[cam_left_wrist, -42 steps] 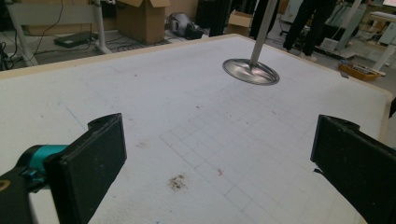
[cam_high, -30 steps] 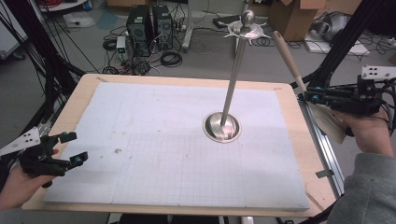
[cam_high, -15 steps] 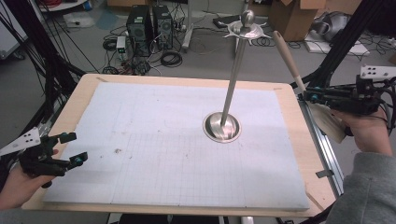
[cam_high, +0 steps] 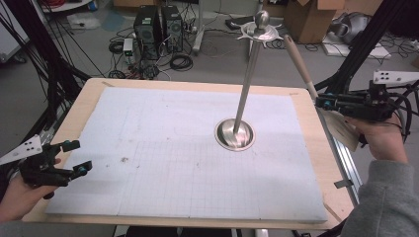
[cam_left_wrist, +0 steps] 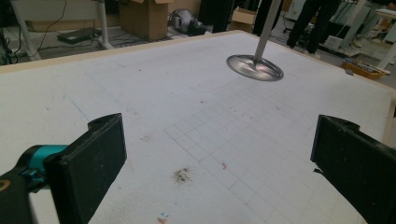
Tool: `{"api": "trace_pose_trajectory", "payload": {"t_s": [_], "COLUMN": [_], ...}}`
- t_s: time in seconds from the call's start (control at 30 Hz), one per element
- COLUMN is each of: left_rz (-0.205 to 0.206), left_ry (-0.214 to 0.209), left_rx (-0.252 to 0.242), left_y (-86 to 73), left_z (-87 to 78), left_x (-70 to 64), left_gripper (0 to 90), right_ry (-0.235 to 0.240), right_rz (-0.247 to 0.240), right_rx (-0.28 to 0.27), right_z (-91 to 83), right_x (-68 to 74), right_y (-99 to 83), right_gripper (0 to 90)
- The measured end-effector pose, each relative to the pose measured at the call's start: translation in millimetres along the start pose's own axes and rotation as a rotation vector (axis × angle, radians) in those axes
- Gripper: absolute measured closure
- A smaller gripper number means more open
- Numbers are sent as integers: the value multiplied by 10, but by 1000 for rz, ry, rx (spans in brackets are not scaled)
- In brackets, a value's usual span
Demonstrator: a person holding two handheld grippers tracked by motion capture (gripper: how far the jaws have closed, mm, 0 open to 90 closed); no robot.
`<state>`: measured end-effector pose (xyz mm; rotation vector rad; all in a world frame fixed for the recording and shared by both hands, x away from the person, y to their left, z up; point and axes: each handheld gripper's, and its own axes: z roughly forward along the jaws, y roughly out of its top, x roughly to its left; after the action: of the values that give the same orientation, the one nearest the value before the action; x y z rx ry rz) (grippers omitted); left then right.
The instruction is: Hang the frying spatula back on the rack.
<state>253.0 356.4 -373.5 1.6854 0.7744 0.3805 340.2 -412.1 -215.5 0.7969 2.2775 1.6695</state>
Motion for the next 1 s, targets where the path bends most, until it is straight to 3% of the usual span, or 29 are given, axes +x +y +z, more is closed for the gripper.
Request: {"api": "trace_pose_trajectory", "payload": {"t_s": [1.0], "left_rz": [1], "left_ry": [0], "left_rx": [13], "left_y": [-13], "left_z": [10], "left_x": [1], "left_gripper": [39], "right_ry": [15], "right_rz": [-7], "right_rx": [8], "right_z": [180], "right_x": [-7], "right_y": [-48], "right_gripper": [779]}}
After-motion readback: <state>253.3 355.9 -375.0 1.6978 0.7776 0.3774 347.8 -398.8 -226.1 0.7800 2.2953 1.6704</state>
